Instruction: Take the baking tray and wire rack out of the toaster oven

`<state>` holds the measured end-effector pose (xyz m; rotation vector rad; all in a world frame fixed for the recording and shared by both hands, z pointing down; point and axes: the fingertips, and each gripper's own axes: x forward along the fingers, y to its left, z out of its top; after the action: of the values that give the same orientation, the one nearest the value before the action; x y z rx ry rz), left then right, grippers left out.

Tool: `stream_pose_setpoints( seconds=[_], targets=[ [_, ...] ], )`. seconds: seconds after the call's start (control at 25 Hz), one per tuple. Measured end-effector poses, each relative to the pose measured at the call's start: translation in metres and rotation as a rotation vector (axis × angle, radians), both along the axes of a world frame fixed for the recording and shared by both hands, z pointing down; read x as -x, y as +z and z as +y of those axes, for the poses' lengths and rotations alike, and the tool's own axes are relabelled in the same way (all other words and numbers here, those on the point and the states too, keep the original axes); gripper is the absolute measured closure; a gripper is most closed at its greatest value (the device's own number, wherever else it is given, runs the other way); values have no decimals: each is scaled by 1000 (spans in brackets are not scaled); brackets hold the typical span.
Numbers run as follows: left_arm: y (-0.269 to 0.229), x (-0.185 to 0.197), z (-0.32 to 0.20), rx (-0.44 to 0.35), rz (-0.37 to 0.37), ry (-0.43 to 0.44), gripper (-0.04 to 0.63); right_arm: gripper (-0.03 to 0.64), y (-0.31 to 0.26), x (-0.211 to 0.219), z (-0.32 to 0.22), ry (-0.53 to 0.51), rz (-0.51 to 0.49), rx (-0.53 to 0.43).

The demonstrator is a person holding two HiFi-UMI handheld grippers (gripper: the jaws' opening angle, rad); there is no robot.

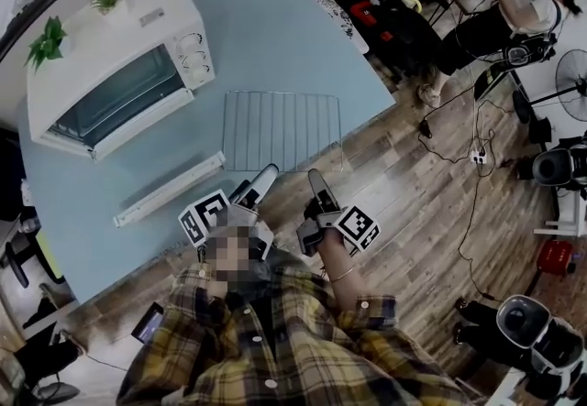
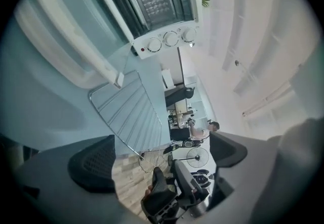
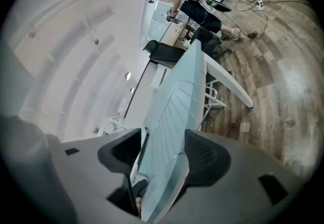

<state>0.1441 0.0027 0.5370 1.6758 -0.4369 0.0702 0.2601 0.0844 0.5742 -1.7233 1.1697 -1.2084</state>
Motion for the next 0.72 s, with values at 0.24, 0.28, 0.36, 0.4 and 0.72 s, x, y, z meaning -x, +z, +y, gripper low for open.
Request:
stream_pose_setpoints(
  seconds=[0.24, 0.28, 0.36, 0.4, 0.72],
  targets=[
    [-55, 22, -27, -107, 96, -80, 32, 364, -68, 20, -40, -92, 123, -121],
    [-62, 30, -35, -128, 106, -102, 37, 365, -77, 27, -51, -118, 141, -142],
    [-75, 50, -53, -167, 118, -152, 44, 365, -95, 45, -77, -174, 170, -191],
    [-80, 61, -63, -184, 119, -179, 49, 365, -104, 56, -92, -206, 185, -222],
    [-96, 165, -145, -250, 130, -432, 86, 365, -125, 150, -199, -396, 146, -295]
  ],
)
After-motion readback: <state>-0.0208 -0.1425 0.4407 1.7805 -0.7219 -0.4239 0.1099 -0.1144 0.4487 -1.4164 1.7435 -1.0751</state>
